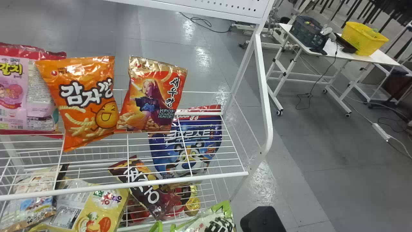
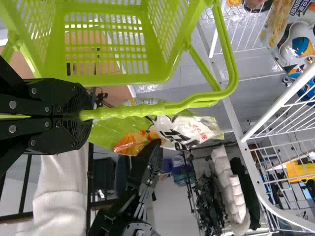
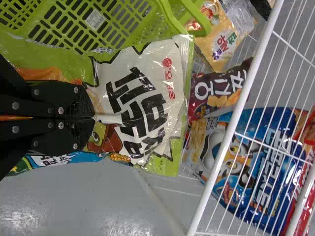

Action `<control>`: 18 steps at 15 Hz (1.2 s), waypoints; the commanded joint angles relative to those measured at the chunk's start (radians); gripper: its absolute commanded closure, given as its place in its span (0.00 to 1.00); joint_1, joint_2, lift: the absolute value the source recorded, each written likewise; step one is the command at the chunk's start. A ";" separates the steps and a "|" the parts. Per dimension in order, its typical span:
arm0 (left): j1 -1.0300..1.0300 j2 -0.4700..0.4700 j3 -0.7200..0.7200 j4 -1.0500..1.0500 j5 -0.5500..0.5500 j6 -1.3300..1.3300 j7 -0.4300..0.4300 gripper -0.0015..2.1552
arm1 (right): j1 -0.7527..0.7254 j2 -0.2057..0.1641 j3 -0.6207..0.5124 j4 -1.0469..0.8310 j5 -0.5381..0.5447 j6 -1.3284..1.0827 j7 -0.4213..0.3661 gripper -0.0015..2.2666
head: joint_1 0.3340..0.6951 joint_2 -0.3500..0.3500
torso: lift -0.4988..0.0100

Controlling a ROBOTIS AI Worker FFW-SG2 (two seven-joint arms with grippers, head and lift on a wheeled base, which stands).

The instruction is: Hold basket handle with left hand then pick Gkobukchip with right hand and place into basket

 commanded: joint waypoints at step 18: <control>0.025 -0.003 -0.023 -0.038 -0.006 0.001 0.011 0.98 | -0.188 0.028 0.367 0.498 0.038 -0.377 0.003 0.88 | 1.00 0.00 | 0.92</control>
